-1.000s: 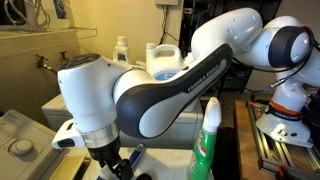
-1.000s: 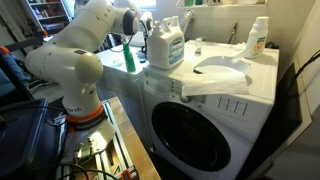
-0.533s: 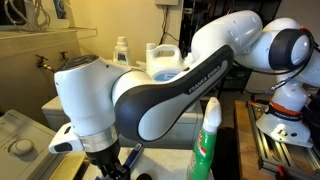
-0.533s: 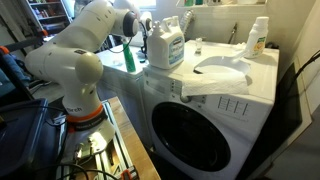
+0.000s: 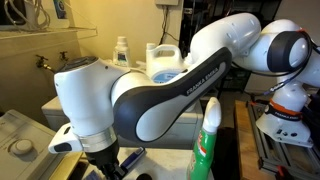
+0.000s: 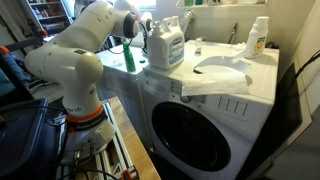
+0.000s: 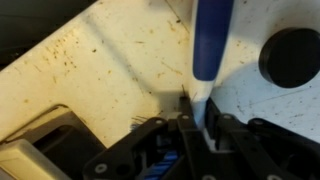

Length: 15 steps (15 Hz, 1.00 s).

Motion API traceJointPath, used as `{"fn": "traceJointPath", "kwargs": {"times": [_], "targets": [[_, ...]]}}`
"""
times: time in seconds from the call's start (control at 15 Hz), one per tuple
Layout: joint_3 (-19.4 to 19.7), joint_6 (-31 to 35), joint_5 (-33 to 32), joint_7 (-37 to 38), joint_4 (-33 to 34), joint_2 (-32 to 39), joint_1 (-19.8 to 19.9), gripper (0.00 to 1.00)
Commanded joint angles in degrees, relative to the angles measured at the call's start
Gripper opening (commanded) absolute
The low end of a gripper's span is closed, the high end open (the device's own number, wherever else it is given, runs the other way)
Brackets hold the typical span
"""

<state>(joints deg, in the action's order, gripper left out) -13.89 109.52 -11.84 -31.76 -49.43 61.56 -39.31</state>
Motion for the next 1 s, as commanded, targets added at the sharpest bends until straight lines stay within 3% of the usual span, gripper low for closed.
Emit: {"fn": "traceJointPath", "kwargs": {"times": [0.0, 0.53, 0.87, 0.93], "targets": [[-0.49, -1.91, 0.67, -0.75, 2.36, 0.9, 0.07, 0.06], [-9.32, -8.24, 7.48, -14.55, 2.59, -8.74, 5.39, 0.06], [-11.79, -7.1, 12.59, -14.19, 4.87, -13.59, 9.92, 0.05], [-10.56, -6.67, 10.78, -13.35, 5.19, -11.67, 8.13, 0.17]]}}
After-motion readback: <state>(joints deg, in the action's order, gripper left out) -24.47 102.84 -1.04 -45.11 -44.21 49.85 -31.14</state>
